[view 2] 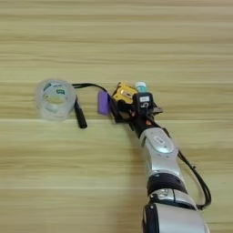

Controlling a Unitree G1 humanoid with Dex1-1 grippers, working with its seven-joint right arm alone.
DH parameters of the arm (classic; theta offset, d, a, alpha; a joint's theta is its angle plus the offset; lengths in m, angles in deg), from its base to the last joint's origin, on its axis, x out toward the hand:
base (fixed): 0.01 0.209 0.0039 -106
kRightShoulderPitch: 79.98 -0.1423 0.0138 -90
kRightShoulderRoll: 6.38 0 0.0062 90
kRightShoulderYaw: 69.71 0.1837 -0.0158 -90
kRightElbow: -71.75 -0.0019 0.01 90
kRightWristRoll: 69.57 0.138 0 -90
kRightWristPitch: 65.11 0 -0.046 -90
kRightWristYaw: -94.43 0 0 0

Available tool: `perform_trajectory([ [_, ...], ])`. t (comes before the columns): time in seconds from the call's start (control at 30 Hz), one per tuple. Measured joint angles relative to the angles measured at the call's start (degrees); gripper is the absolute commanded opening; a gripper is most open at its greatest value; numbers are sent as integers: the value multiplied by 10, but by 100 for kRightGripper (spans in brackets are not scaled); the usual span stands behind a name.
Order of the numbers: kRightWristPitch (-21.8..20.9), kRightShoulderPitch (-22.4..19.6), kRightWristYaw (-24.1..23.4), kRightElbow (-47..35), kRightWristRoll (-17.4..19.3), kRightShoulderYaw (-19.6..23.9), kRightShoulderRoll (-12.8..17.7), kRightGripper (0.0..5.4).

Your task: Move the objects on the table

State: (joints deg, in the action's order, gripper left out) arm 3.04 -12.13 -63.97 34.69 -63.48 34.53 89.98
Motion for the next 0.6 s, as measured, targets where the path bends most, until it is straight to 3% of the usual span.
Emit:
perform_trajectory([
  [0.37, 0, 1, 1, -3, 0, 0, 0, 456],
  [0.6, 5, 25, 4, -48, 0, -2, -5, 456],
])
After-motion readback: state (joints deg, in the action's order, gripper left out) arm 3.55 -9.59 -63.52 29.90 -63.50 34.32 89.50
